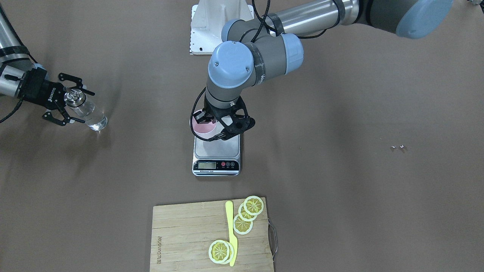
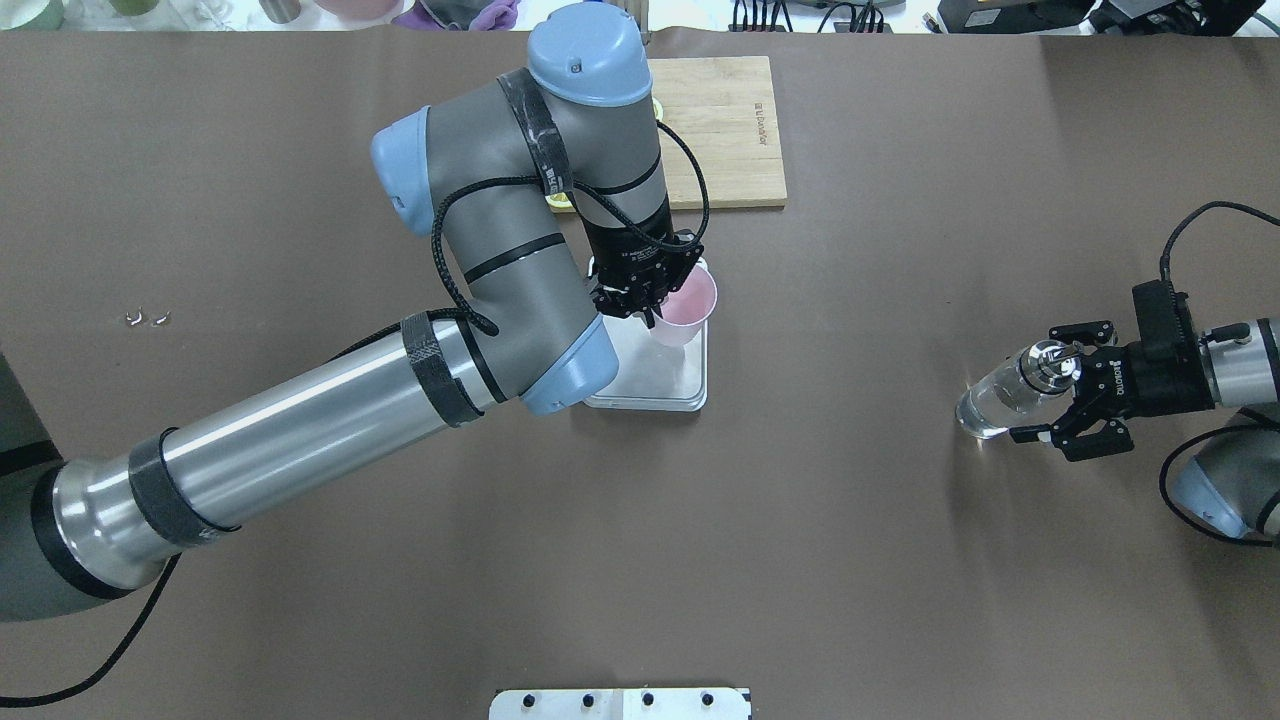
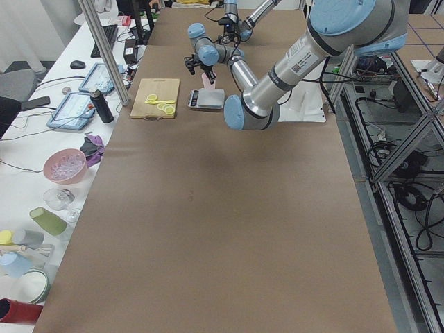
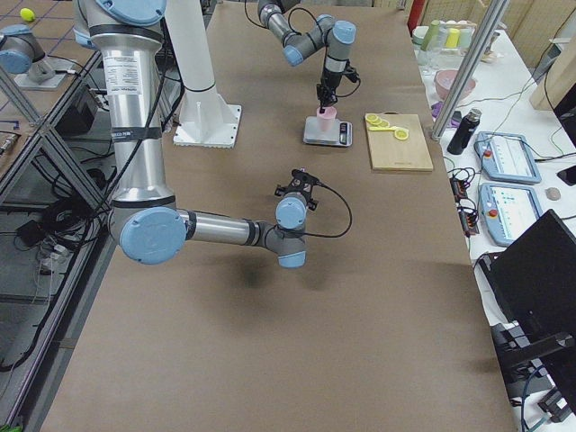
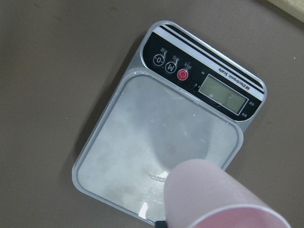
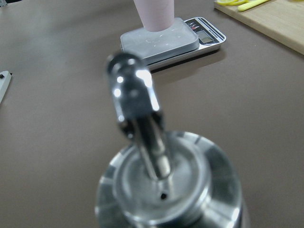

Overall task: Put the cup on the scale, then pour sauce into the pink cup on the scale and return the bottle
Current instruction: 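Carry the pink cup onto the scale while the right gripper reaches the glass bottle, then release the pink cup on the scale while the right gripper grasps the bottle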

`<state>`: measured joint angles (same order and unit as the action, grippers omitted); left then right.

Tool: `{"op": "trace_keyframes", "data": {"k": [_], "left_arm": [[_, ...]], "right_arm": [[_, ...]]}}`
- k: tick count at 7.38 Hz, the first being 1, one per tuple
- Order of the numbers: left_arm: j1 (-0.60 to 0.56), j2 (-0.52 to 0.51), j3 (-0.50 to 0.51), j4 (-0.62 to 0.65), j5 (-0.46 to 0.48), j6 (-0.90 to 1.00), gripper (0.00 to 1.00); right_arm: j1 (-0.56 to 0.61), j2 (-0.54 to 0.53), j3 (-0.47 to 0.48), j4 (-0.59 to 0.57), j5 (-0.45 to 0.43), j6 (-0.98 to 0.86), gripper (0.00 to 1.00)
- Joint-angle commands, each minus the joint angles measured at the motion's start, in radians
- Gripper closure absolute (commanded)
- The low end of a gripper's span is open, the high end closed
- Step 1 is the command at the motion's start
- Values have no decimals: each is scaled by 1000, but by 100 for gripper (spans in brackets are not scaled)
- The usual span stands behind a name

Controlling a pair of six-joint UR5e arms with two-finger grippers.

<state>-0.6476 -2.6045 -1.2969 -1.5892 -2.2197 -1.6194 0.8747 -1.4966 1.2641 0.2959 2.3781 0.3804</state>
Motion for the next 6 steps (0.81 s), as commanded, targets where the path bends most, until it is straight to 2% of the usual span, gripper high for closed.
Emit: {"op": "trace_keyframes", "data": {"k": [1,2,3,5,6], "left_arm": [[-3,7,-2,-2,8,12,91],[-3,18,-4,-3,9,12,89],[-1,30,-4,-29,9,12,87],[2,30,-4,-31,9,10,82],[3,32,-4,-35,9,9,80]], "right_arm": [[0,6,0,0,-8,0,13],[0,6,0,-1,-8,0,34],[0,6,0,0,-8,0,49],[0,6,0,-1,-8,17,75],[-2,7,8,-1,-8,20,78]]}}
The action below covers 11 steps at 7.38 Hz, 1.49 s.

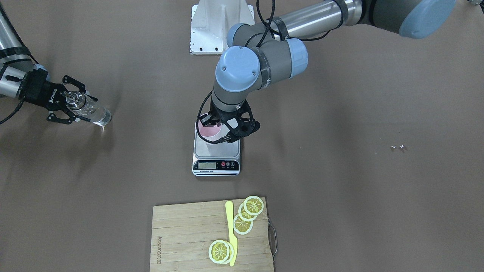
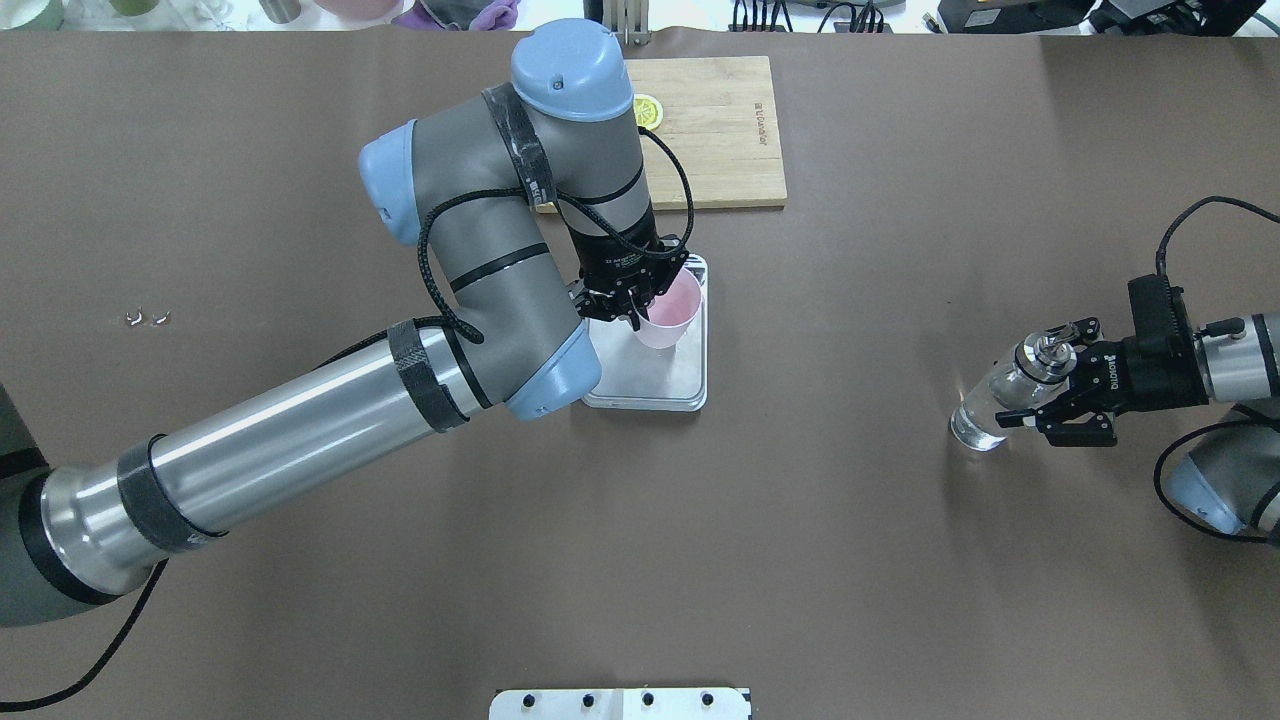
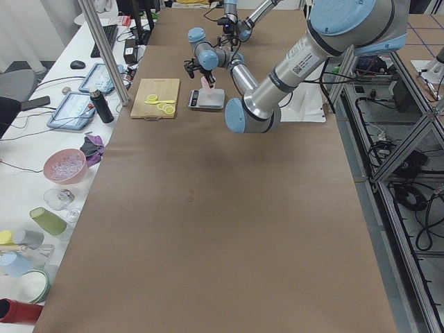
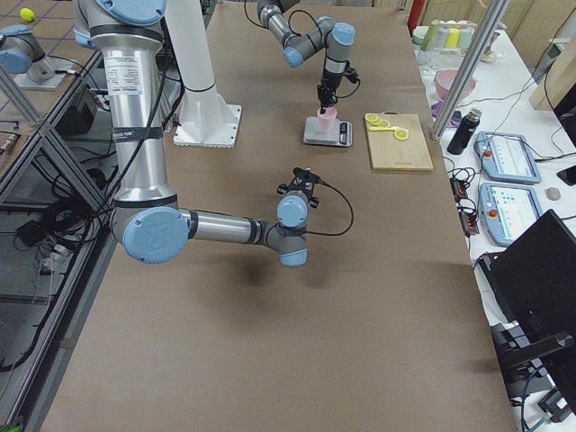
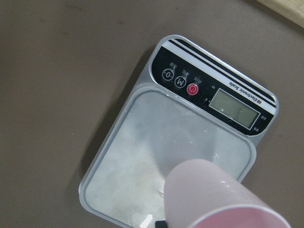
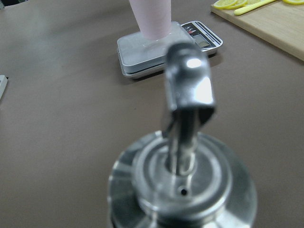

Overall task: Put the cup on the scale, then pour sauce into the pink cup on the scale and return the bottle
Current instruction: 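Release the pink cup on the scale while the right gripper grasps the bottle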

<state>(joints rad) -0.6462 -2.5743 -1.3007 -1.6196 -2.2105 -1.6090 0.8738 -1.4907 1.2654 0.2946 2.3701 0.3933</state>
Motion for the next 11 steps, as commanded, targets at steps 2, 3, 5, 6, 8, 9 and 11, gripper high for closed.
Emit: {"op": "trace_keyframes", "data": {"k": [2,3,5,6,8,9,11], "left_arm": [[11,2,1,-5,0,-2,78],[11,0,0,-5,0,-2,42],[7,2,-17,-3,0,1,17],[-1,2,-40,1,0,1,16],[-32,61,-134,10,-6,3,16],[-52,122,-206,12,-8,4,16],[-101,204,-279,38,-6,111,16]], "right_arm": [[1,29,17,0,7,62,80],[1,39,19,-6,8,68,83],[1,75,17,-25,6,73,84],[11,104,19,-52,9,87,84],[46,124,116,-215,14,85,84],[48,124,188,-323,2,76,84],[53,164,229,-457,-11,62,84]]}}
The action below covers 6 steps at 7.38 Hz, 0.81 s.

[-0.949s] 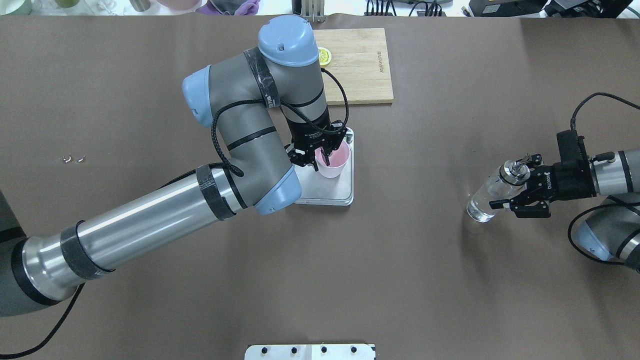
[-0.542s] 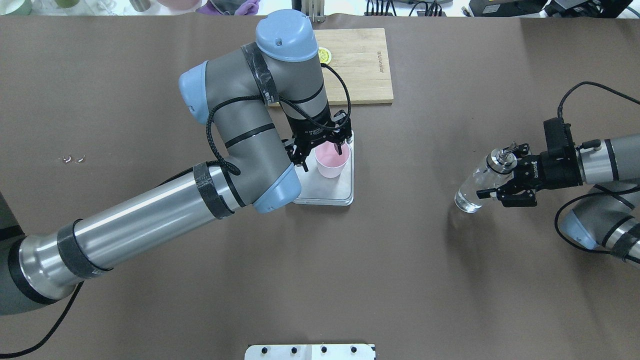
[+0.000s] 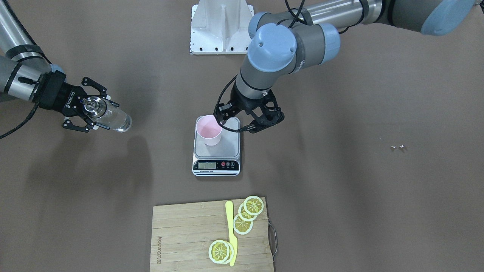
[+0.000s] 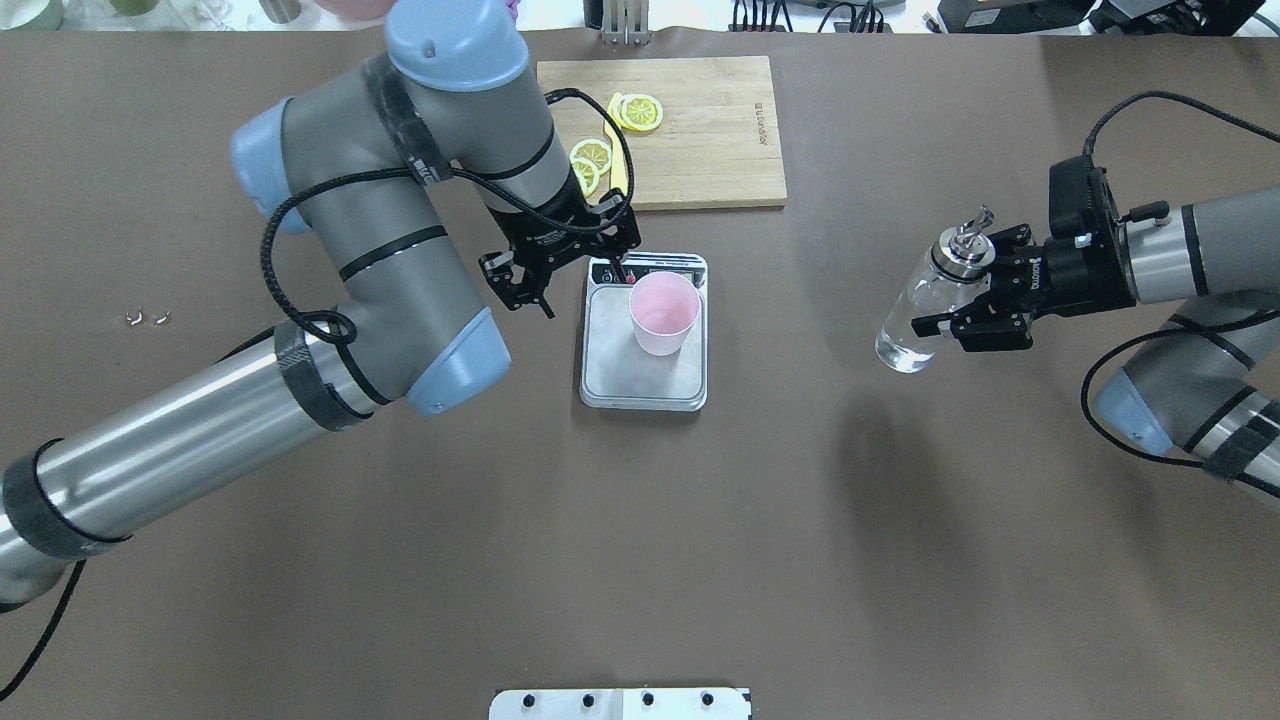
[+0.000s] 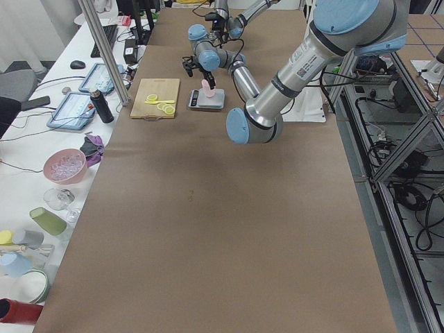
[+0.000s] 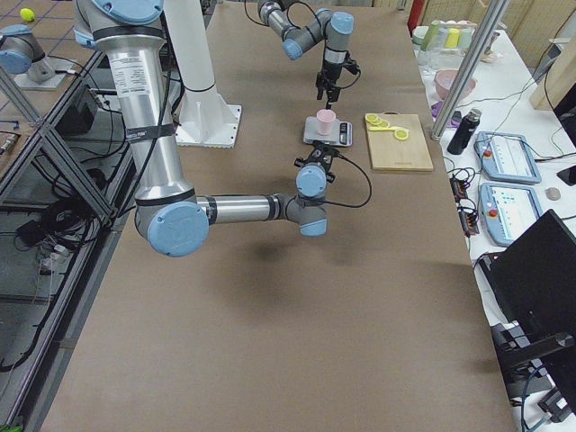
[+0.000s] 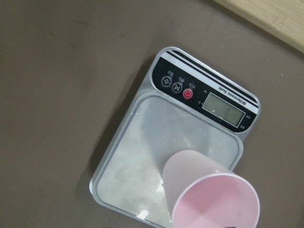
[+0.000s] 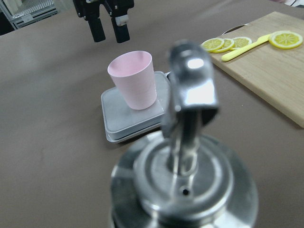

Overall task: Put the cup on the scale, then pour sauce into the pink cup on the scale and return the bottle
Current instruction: 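Withdraw the left arm to rest while the right gripper lifts the bottle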

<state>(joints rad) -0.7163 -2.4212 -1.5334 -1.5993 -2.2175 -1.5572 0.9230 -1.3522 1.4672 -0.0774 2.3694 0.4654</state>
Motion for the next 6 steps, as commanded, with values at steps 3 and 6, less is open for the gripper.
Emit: {"op": "trace_keyframes", "data": {"k": [3,6], "left_arm": [[-126,150,-182,170,-1,269,3],[-227,267,-286,214,-1,431,2]], "right_arm": [[-25,91,33,-227,-81,-102,84],[-62,96,176,-467,-142,-204,84]]}}
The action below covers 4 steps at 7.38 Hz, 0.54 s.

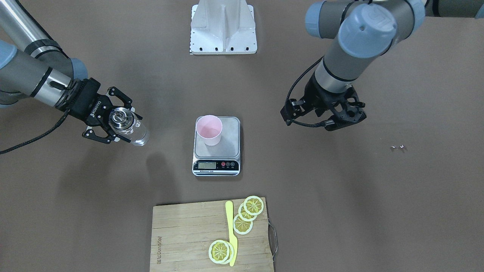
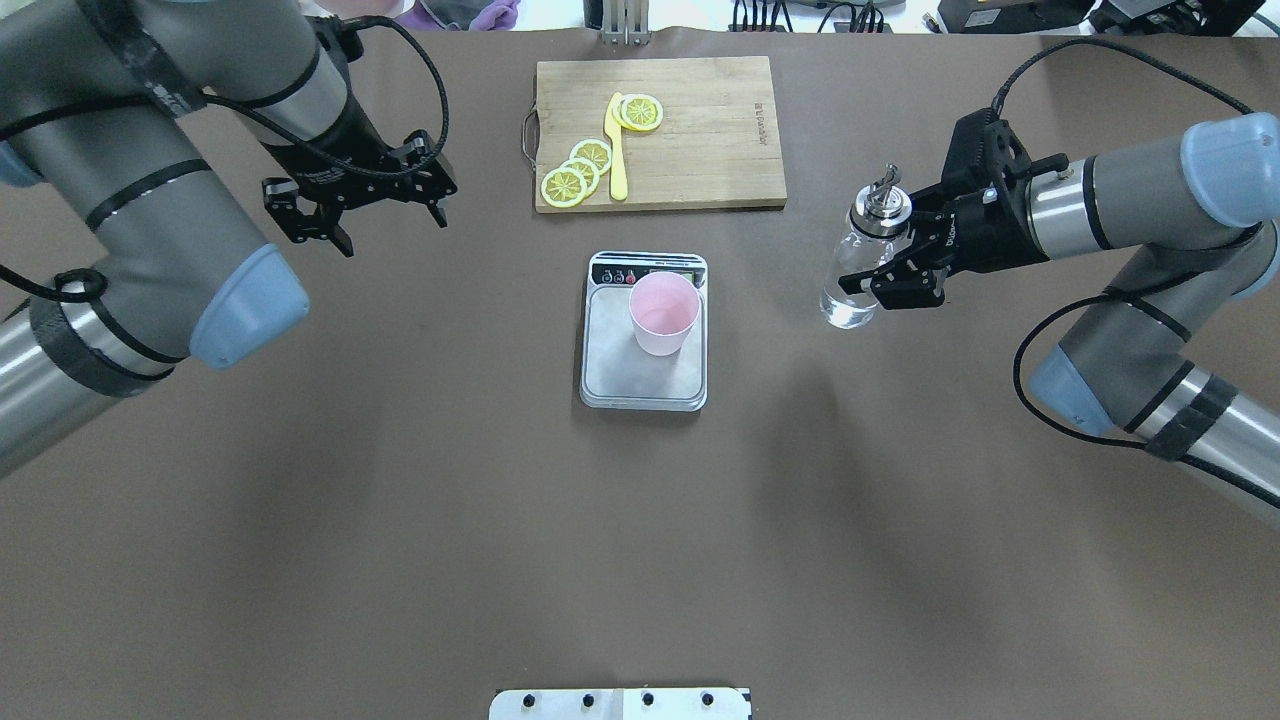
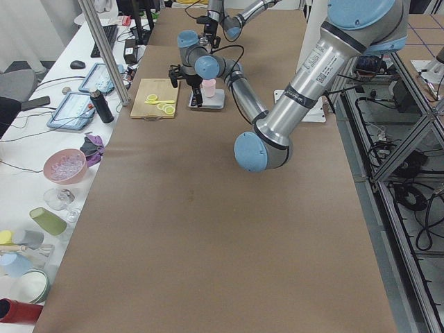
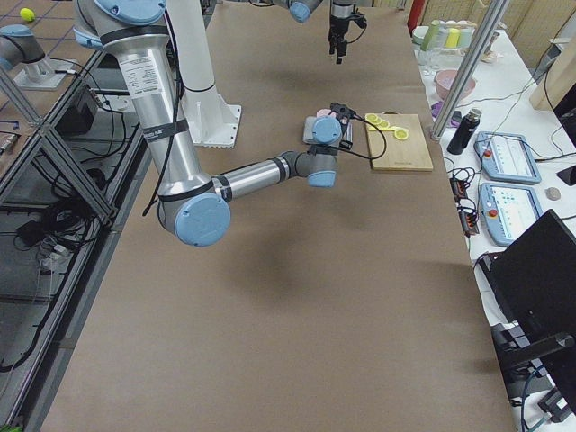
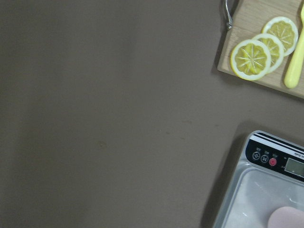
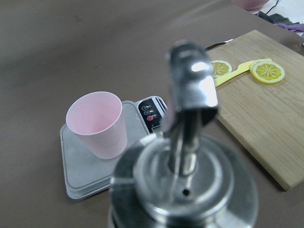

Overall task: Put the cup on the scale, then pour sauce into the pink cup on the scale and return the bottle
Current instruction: 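Withdraw the left arm to rest while the right gripper lifts the bottle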

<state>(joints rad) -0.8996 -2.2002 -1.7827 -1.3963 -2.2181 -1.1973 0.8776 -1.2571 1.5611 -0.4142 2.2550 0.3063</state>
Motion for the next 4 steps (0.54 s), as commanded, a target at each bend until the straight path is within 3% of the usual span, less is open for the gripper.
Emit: {"op": "trace_keyframes", "data": {"k": [1,2,4], "left_arm": [[-77,97,-62,13,0,134,2],[-109,147,-92,13,0,189,2],[-168,244,-153,13,-2,293,1]], "right_arm": [[-37,-1,164,-272,-58,-93,84],[-66,-1,225,-398,-102,-128,84],[-107,-4,270,-524,-164,-139,84]]}}
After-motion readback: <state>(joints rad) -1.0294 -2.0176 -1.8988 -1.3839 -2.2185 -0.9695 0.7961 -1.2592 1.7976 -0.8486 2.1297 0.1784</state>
